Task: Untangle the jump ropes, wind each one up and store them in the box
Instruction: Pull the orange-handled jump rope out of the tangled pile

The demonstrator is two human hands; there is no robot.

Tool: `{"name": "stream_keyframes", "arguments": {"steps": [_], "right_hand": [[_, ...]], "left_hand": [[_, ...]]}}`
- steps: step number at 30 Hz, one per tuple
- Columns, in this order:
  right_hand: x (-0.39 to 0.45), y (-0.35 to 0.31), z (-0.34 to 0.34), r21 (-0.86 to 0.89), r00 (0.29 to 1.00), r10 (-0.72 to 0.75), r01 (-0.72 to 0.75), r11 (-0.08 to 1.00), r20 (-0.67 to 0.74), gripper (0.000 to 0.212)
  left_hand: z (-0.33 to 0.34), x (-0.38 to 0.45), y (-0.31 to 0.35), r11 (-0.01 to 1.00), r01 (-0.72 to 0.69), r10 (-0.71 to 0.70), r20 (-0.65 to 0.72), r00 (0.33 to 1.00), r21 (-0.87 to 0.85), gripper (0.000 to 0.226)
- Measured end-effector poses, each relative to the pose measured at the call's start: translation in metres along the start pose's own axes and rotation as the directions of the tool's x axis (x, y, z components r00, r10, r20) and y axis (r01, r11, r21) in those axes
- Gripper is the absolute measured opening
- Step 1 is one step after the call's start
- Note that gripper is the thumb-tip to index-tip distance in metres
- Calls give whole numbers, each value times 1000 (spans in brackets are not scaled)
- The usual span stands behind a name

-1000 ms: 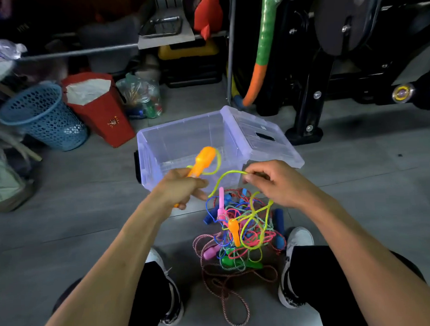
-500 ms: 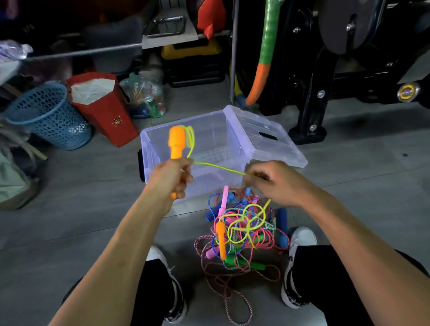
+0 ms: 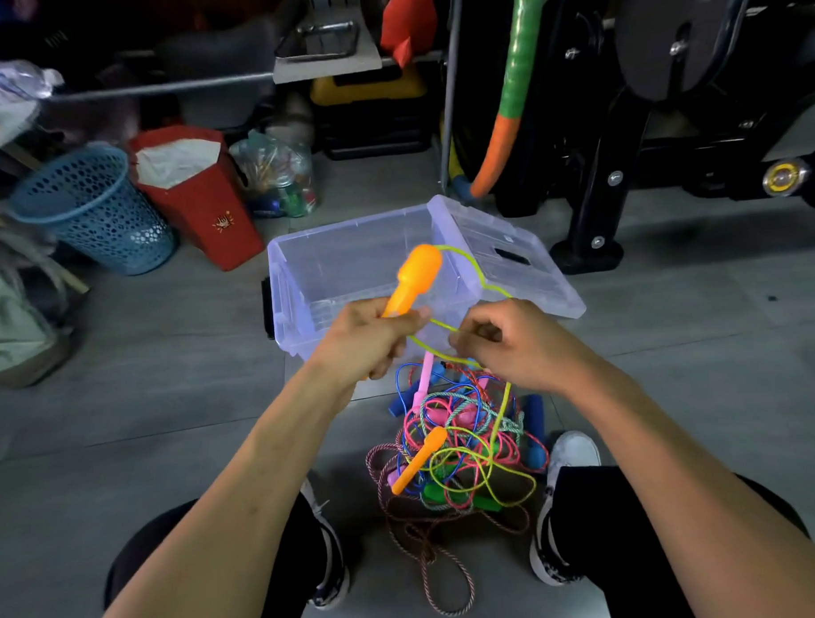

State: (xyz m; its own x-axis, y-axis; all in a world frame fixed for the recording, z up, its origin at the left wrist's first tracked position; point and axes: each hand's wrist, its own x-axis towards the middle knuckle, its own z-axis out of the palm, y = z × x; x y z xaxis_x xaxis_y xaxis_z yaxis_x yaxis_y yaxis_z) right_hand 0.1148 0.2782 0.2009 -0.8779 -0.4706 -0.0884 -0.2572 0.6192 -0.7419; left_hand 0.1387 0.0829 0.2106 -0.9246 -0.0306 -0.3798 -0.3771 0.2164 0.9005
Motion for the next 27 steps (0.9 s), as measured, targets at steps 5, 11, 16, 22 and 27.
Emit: {"name": "stream_keyframes", "arguments": {"steps": [5,11,16,22,27], "right_hand": [[-5,11,-14,-114,991,129,-126,985,20,22],[-9,8,-11,-183,999,15,-6,983,48,28],[-4,2,-3,-147,995,-75,85,985,72,22],[-3,-4,3,-7,993,-99,99,995,-60,22],[-1,13,1,53,999,14,-17,998,46,22]], "left_hand": [[-19,8,-5,972,77,-135,-264,955,-220,21],[-7,6,-18,912,60,72,-304,950,406,28],[4,-7,-2,993,4,-20,138,990,116,7],[10,-9,4,999,-48,48,96,994,2,30],[-8,-4,9,834,-68,3,-119,993,-548,24]]}}
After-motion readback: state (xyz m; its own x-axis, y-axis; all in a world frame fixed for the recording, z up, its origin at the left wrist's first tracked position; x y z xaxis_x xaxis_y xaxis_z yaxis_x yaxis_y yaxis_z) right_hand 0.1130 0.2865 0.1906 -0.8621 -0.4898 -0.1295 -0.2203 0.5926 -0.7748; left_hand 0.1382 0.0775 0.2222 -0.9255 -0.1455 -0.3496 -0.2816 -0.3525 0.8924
